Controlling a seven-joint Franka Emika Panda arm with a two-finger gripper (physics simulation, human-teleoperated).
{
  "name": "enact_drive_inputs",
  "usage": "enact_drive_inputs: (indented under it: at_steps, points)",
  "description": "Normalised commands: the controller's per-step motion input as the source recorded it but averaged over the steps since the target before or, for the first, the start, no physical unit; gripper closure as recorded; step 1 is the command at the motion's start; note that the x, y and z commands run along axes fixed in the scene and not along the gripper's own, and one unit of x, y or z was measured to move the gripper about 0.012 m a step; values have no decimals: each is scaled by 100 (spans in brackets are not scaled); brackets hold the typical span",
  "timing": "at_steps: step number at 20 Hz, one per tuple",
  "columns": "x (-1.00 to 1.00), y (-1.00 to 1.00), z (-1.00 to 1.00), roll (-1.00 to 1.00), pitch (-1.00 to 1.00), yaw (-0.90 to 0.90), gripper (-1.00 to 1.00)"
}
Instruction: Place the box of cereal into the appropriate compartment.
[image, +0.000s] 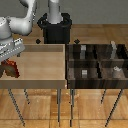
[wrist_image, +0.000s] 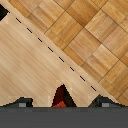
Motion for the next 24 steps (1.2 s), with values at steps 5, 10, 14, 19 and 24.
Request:
enact_drive_inputs:
  at_steps: [5, 10, 14, 19, 24]
  points:
    - [0, -40, 0, 0, 0, 0, -100]
    - [-80, 0, 0, 0, 0, 0, -100]
    - [-75, 0, 0, 0, 0, 0, -100]
    - [-20, 0, -60, 0, 0, 0, -100]
    - [0, 0, -80, 0, 0, 0, -100]
